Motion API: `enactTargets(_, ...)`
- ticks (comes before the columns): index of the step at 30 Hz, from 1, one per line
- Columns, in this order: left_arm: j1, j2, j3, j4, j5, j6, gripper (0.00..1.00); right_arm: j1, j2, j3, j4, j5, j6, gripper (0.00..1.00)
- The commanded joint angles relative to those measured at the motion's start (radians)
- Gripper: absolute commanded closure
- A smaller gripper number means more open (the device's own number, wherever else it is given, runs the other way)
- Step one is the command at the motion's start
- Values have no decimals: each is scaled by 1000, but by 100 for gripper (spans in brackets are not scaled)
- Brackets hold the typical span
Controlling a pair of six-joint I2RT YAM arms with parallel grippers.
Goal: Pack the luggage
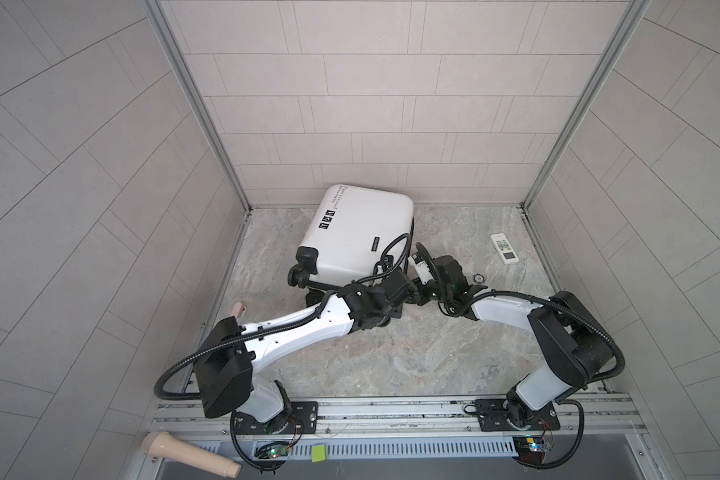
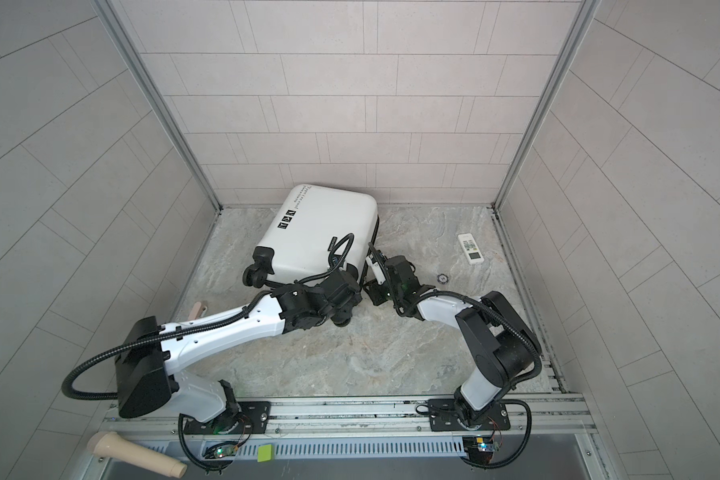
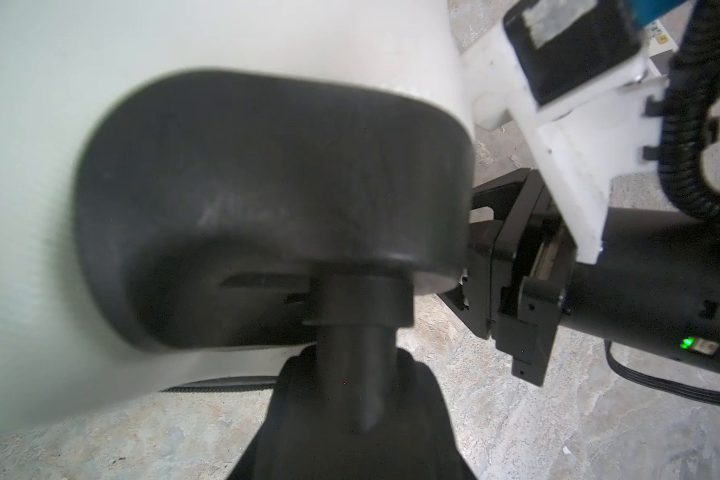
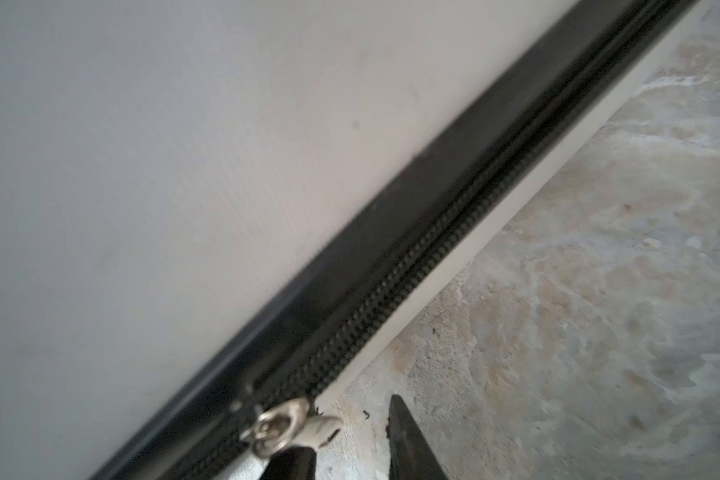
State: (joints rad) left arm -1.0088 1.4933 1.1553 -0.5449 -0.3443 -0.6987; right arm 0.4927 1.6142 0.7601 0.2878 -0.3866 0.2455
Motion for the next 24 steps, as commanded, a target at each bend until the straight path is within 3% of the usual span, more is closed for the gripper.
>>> enactTargets(1,5,-19,-22,-72,4,-21,100,8,1,22,64,-3,18,70)
enactTargets(9,6,-15,-20,-73,21,-21,100,9,-26,-10,149,-7,51,72)
enactTargets(19,5,-26,-20,-80,17,-52,100,9,-73,-57,162,-12,29,62)
enactTargets(24,5,-37,-15,-95,7,-53,100,9,-98,-86,164,-8,13,61)
